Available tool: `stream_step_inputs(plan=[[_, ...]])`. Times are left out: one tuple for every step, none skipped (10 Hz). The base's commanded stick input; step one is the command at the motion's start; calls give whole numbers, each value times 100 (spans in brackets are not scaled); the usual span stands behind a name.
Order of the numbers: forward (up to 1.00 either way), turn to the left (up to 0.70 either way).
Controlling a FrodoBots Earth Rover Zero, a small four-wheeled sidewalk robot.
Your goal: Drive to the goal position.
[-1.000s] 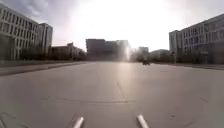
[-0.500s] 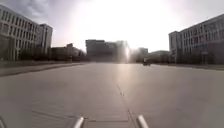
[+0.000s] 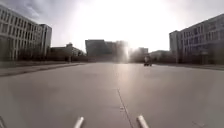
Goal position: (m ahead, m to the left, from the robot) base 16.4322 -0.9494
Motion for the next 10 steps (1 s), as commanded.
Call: stream_step_inputs(plan=[[100,0],[100,0],[100,0],[100,0],[100,0],[100,0],[100,0],[100,0],[100,0],[100,0]])
